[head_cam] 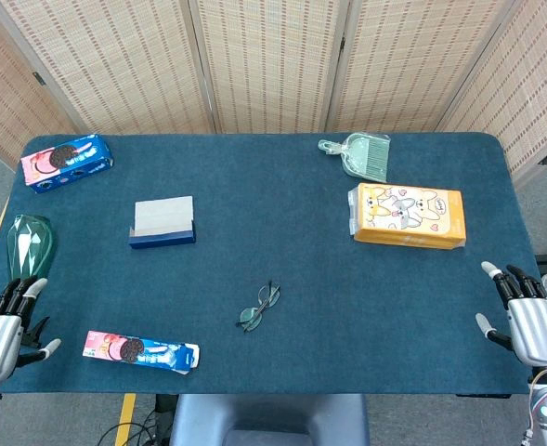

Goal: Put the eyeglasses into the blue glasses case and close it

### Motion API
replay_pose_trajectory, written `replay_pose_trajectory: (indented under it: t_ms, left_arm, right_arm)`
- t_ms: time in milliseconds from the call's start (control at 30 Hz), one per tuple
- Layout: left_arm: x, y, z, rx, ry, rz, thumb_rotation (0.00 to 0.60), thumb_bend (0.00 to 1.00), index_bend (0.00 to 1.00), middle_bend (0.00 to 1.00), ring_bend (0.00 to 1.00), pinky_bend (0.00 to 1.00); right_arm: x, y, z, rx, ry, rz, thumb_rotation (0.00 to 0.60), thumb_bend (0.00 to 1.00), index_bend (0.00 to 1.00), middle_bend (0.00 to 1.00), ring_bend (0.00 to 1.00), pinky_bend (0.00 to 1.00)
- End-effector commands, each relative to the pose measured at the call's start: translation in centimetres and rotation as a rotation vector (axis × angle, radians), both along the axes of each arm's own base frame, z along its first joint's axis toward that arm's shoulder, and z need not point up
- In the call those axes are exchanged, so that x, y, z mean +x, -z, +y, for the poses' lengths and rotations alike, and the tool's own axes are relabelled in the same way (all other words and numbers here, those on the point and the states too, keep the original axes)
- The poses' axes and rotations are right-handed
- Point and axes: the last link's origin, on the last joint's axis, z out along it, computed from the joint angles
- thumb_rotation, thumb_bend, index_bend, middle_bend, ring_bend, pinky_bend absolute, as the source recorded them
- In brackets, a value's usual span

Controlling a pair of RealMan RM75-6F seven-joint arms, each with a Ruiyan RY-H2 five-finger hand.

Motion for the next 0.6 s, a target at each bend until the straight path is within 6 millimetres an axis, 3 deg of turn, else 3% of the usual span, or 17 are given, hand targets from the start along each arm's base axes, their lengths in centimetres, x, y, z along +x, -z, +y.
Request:
replay_pose_trajectory:
  t_ms: [33, 433, 533, 600]
  left_arm:
    - [0.0, 0.0, 0.0, 0.004, -0.001, 0.002, 0.600, 0.17, 0.12, 0.11, 0.07, 0.26]
    - [0.5, 0.0, 1.4, 0.010, 0.063, -0.020, 0.600, 0.17, 0.16, 0.12, 0.12, 0.25]
    - [1.0, -0.1, 2.6, 0.012, 0.098, -0.035, 0.600, 0.17, 0.19, 0.26, 0.27, 0.30]
    - [1.6, 0.0, 3.8, -0.006, 0.116, -0.057, 0.600, 0.17, 0.21, 0.46, 0.43, 0.44]
  right_arm:
    - [0.0, 0.0, 0.0, -0.002, 0.000, -0.002, 0.600, 0.27, 0.12, 0.24, 0.17, 0.20]
    - [0.4, -0.3, 0.1, -0.015, -0.019, -0.008, 0.600, 0.28, 0.12, 0.26, 0.17, 0.20]
    - [0.7, -0.5, 0.1, -0.027, -0.033, -0.010, 0.600, 0.28, 0.12, 0.26, 0.17, 0.20]
    - [0.9, -0.6, -0.1, -0.031, -0.043, -0.009, 0.600, 0.29, 0.12, 0.27, 0.17, 0.20]
